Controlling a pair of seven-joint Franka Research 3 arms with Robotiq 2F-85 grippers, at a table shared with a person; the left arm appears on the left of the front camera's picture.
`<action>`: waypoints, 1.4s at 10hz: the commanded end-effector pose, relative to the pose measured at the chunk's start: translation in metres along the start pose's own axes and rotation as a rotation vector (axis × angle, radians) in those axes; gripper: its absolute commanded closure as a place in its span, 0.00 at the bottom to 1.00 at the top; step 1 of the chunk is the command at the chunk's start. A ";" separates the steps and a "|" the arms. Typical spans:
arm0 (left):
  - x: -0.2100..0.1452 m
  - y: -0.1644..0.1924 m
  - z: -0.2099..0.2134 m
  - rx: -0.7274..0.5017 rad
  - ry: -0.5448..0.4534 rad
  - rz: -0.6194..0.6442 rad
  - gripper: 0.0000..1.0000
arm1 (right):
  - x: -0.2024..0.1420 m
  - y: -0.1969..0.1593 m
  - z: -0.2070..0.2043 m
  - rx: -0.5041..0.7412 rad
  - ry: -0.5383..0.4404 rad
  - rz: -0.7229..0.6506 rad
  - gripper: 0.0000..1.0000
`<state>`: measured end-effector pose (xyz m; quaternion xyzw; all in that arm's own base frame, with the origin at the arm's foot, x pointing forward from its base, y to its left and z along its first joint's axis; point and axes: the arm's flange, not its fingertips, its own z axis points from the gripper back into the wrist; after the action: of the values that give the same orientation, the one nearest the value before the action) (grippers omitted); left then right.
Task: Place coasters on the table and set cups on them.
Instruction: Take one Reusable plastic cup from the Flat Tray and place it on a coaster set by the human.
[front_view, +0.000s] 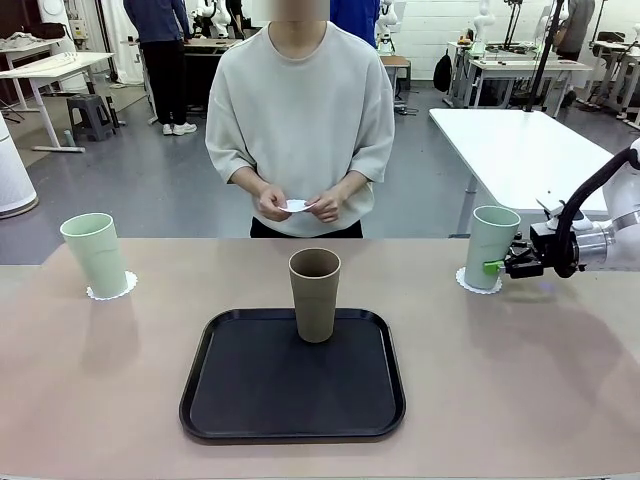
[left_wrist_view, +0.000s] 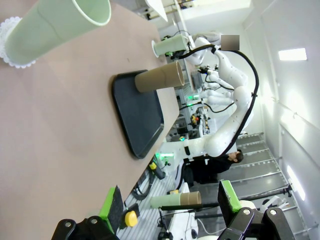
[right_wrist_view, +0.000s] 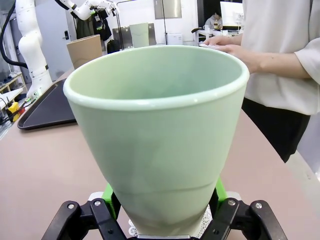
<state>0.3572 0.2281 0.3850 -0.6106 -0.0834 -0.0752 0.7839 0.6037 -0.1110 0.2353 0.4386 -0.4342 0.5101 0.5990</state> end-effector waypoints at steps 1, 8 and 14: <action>0.000 -0.002 0.001 0.006 -0.004 0.007 0.00 | 0.002 -0.005 0.001 0.022 -0.005 0.032 0.18; 0.000 -0.002 0.001 0.006 -0.004 0.007 0.00 | -0.003 -0.009 0.001 0.020 -0.002 0.025 0.18; 0.000 -0.002 0.001 0.006 -0.004 0.007 0.00 | -0.005 -0.008 0.001 0.055 0.006 0.011 0.00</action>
<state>0.3572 0.2281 0.3850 -0.6106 -0.0834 -0.0752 0.7839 0.6051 -0.1105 0.2306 0.4482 -0.4291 0.5193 0.5876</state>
